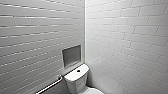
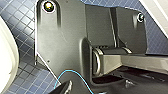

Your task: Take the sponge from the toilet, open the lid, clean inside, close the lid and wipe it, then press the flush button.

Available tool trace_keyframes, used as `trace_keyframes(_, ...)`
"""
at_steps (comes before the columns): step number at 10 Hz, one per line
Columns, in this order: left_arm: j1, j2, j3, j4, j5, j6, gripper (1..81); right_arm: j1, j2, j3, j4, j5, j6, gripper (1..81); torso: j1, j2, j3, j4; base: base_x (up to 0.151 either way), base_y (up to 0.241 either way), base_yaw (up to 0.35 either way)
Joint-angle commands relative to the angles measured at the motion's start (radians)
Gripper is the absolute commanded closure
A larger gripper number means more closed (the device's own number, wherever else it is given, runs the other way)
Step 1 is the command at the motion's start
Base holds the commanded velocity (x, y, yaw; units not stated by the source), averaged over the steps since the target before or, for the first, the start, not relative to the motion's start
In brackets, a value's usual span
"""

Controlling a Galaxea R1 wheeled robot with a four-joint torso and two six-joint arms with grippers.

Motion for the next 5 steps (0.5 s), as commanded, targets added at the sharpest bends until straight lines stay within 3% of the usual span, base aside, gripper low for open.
trace_keyframes(1, -0.059, 0.001, -0.002, 0.002, 0.076, 0.001, 1.0, 0.018, 0.023, -0.045, 0.016, -0.072, -0.009, 81.1, 0.0, 0.0, 0.0, 0.0, 0.0, 0.0, 0.0)
trace_keyframes(3, -0.058, 0.002, -0.002, 0.002, 0.075, 0.001, 1.0, 0.039, 0.019, -0.048, 0.006, -0.103, 0.005, 81.1, 0.0, 0.0, 0.0, 0.0, 0.0, 0.0, 0.0)
trace_keyframes(5, -0.058, 0.001, -0.004, -0.001, 0.075, 0.001, 1.0, 0.048, 0.034, -0.071, -0.113, -0.103, 0.018, 81.1, 0.0, 0.0, 0.0, 0.0, 0.0, 0.0, 0.0)
